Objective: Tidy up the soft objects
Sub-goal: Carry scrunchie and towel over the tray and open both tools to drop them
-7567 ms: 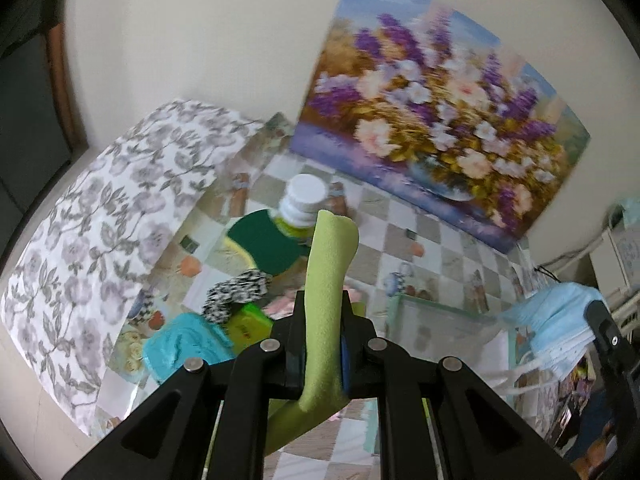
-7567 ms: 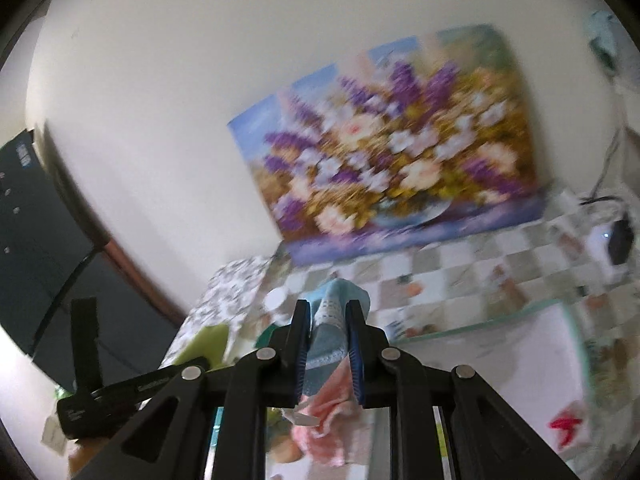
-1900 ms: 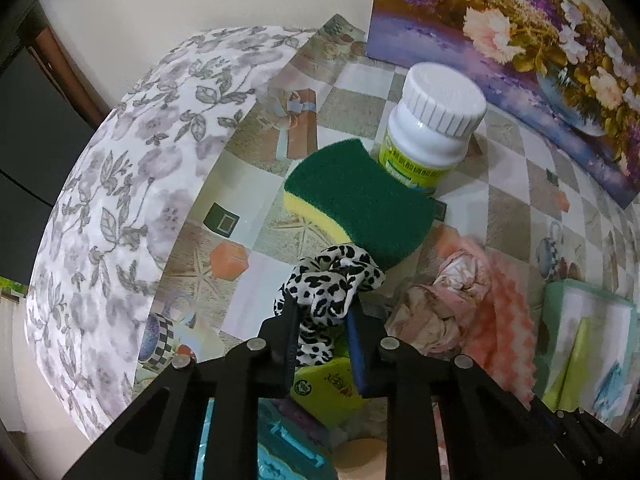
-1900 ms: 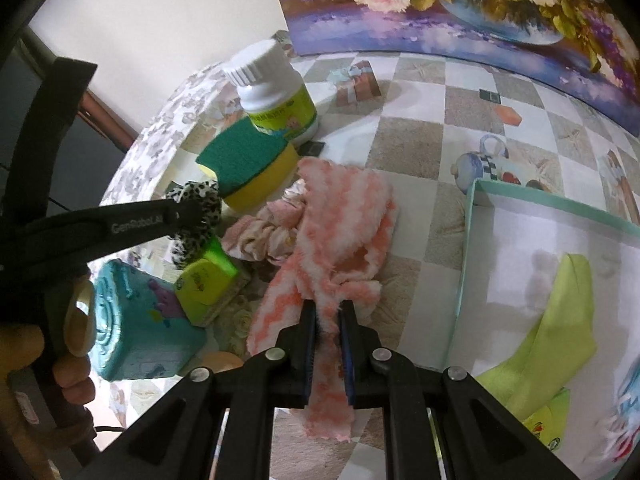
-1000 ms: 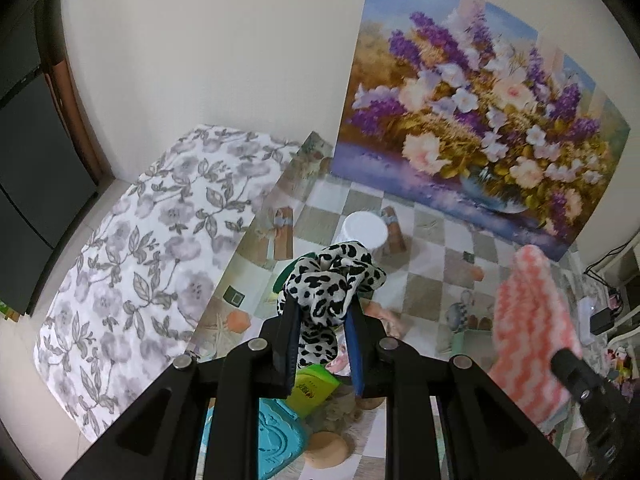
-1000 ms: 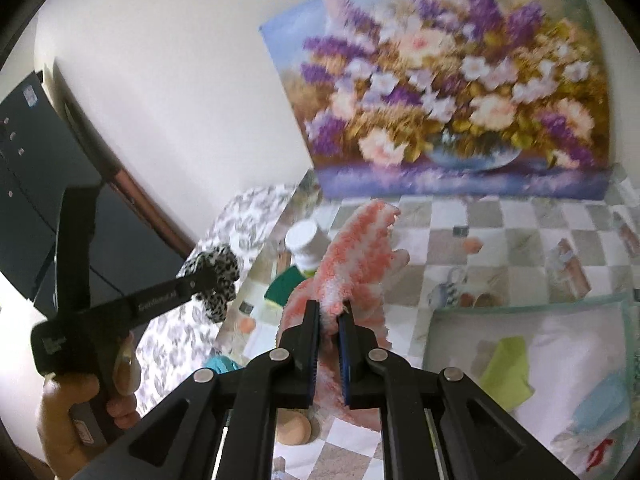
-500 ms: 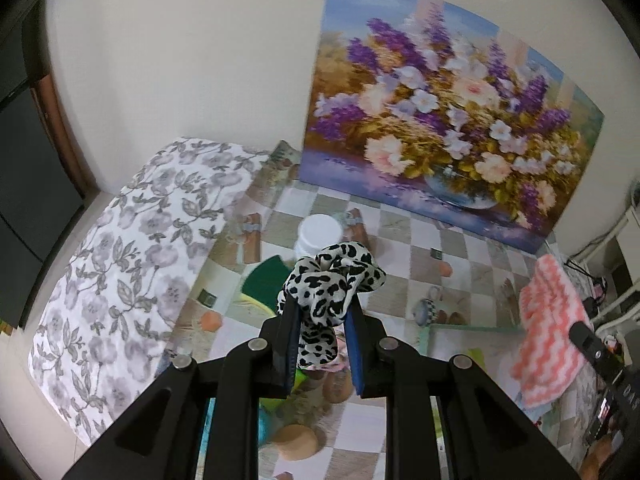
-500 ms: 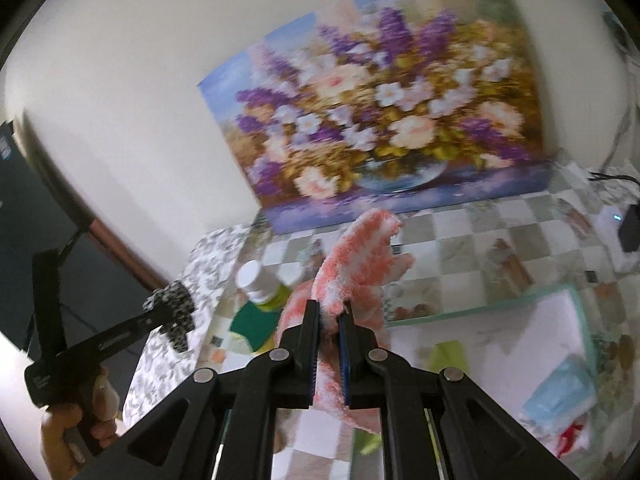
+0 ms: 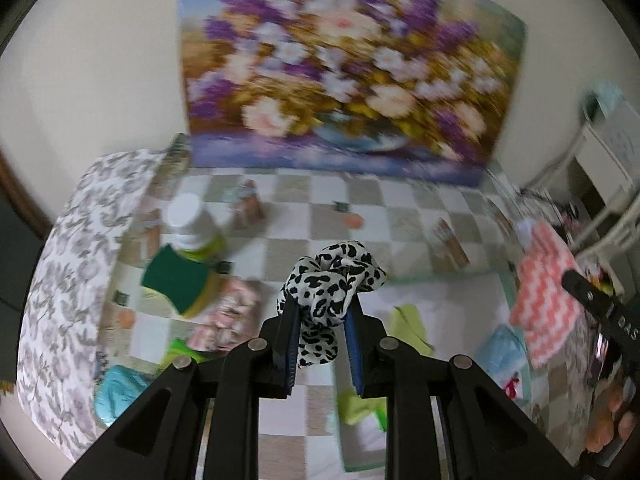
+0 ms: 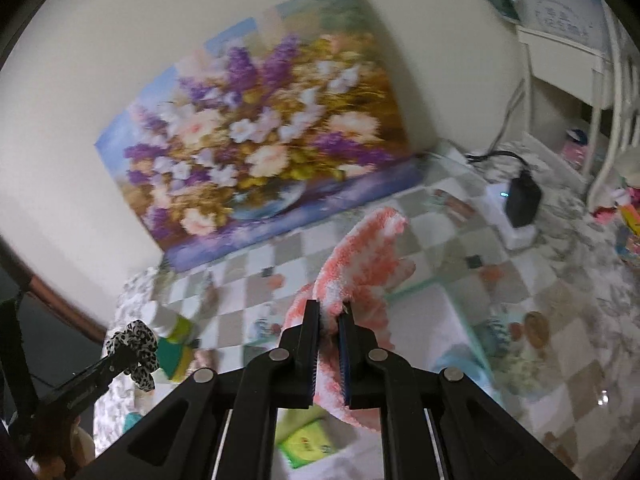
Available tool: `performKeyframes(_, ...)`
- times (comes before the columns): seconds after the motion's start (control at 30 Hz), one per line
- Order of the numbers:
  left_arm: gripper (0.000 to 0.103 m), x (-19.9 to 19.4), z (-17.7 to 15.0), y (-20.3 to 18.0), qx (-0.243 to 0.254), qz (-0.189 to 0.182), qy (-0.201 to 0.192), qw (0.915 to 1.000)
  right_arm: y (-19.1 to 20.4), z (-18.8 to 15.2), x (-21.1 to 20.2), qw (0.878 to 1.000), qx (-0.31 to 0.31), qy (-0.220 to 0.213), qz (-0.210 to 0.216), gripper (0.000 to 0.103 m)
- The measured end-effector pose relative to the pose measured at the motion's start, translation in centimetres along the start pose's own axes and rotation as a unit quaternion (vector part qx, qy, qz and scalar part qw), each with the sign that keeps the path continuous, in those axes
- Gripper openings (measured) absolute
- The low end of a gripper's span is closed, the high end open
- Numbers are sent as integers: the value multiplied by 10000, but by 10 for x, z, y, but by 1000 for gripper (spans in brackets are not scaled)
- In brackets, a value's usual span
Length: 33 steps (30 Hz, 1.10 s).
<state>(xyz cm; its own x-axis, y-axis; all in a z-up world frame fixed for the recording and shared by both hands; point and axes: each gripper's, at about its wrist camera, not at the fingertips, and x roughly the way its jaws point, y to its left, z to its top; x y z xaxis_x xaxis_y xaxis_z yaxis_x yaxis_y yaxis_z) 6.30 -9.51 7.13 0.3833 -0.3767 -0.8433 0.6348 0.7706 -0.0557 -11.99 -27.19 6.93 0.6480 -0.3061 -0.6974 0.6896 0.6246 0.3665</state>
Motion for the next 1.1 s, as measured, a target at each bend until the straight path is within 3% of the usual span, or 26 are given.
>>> performKeyframes(0.23, 22, 35, -18, -54, 576, -217, 416, 9972, -25, -6, 17, 9992, 196, 222, -269, 9)
performKeyframes(0.37, 22, 70, -35, -76, 791, -397, 878, 9922, -35, -14, 40, 9976, 317, 448, -411, 9)
performKeyframes(0.5, 24, 94, -47, -85, 909, -389, 1134, 9886, -46, -29, 72, 9934, 274, 790, -783, 10)
performKeyframes(0.8, 25, 117, -54, -85, 908, -217, 1303, 9871, -63, -48, 105, 9862, 318, 1294, -980, 13)
performKeyframes(0.93, 33, 125, -57, -83, 906, -113, 1419, 9857, -68, -57, 116, 9820, 360, 1519, -1067, 13)
performKeyframes(1.0, 45, 128, -57, -80, 824, -145, 1498, 9852, -69, -59, 117, 9807, 371, 1566, -1109, 13)
performKeyframes(1.03, 56, 128, -57, -79, 776, -158, 1519, 9852, -69, -58, 117, 9807, 370, 1563, -1119, 13)
performKeyframes(1.07, 63, 128, -56, -78, 731, -160, 1530, 9854, -69, -58, 117, 9804, 362, 1557, -1155, 15)
performKeyframes(1.1, 65, 127, -56, -77, 702, -152, 1526, 9857, -68, -57, 116, 9801, 344, 1549, -1193, 24)
